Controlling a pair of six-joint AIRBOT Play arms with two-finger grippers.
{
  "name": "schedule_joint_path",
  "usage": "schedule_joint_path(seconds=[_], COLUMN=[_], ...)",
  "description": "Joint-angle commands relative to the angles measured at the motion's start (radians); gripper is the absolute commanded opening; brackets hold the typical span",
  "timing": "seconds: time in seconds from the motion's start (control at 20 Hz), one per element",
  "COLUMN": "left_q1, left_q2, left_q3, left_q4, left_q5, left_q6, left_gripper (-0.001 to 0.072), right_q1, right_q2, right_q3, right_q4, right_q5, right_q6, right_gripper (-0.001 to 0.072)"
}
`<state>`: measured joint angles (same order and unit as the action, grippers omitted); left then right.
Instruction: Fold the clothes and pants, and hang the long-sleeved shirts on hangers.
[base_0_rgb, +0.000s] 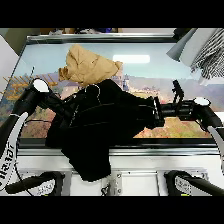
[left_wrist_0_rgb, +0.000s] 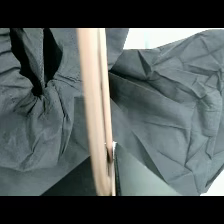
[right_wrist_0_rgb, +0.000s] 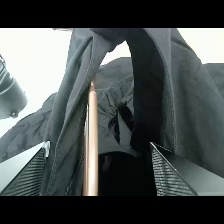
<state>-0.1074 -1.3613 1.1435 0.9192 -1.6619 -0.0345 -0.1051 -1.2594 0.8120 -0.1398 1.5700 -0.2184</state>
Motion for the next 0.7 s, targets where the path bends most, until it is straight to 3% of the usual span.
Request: schedule_joint_path(seconds=[0.0, 0.25, 0.3, 0.35, 0.4, 0.5, 0.65], left_q1=[-0.001, -0.001, -0.001, -0.001, -0.001, -0.001, -0.001], left_q2=[0.000, 0.000, 0.000, 0.000, 0.000, 0.000, 0.000], left_q3=[0.000, 0.000, 0.000, 0.000, 0.000, 0.000, 0.000], left_q4=[-0.003, -0.002, -0.002, -0.002, -0.002, -0.002, -0.002], left_q5=[-0.006, -0.006, -0.006, -0.006, -0.006, -0.006, -0.006], left_q6=[0.000, 0.000, 0.000, 0.000, 0.000, 0.000, 0.000], left_gripper=[0.0017, 0.0017, 0.0017, 0.0017, 0.0017, 0.0017, 0.0017], right_q1=[0.001, 0.001, 0.001, 0.001, 0.001, 0.001, 0.001], right_q2=[-0.001, -0.001, -0.001, -0.001, -0.001, -0.001, -0.001], right_q3=[0.000, 0.000, 0.000, 0.000, 0.000, 0.000, 0.000], right_q4=[0.033, 0.055, 0.054, 0.054, 0.050, 0.046, 0.019], right_q5=[-0.002, -0.003, -0.002, -0.002, 0.001, 0.000, -0.042], right_q6=[0.001, 0.000, 0.001, -0.009, -0.035, -0.136, -0.388], right_gripper=[0.0712, 0.0678, 0.0470, 0.0135, 0.0025, 0.0019, 0.0019])
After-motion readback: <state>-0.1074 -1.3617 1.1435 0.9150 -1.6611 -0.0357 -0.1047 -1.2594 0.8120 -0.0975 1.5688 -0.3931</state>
